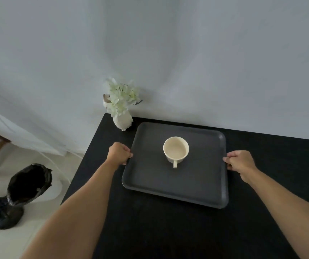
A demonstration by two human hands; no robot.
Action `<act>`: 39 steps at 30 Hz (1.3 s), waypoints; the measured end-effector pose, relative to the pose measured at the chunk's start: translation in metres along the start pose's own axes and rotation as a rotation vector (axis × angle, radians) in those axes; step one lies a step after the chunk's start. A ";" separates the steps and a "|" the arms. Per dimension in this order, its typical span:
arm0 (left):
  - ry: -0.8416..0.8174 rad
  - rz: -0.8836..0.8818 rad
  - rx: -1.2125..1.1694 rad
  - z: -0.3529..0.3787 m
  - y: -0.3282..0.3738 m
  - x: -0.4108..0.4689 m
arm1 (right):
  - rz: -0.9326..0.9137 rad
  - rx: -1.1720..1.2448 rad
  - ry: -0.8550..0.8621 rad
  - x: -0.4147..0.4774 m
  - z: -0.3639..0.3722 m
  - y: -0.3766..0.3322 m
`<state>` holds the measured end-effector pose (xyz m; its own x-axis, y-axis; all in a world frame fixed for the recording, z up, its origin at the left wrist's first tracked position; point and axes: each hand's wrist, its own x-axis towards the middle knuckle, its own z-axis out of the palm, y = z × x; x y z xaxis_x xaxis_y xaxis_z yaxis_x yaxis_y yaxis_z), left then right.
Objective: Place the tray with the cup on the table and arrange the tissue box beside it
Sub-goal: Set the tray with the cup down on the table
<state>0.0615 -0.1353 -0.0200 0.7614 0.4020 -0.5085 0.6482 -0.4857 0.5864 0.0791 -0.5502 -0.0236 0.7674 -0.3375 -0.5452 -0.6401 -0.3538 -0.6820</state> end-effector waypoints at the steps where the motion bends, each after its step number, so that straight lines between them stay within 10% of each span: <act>1: -0.004 0.001 -0.006 0.002 0.001 0.004 | 0.000 0.001 -0.002 0.004 0.001 -0.001; 39: 0.065 0.013 -0.040 0.031 0.020 0.053 | -0.027 0.001 0.077 0.064 0.009 -0.003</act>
<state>0.1148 -0.1476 -0.0546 0.7683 0.4457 -0.4595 0.6369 -0.4604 0.6183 0.1309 -0.5628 -0.0606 0.7793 -0.3941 -0.4872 -0.6189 -0.3628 -0.6966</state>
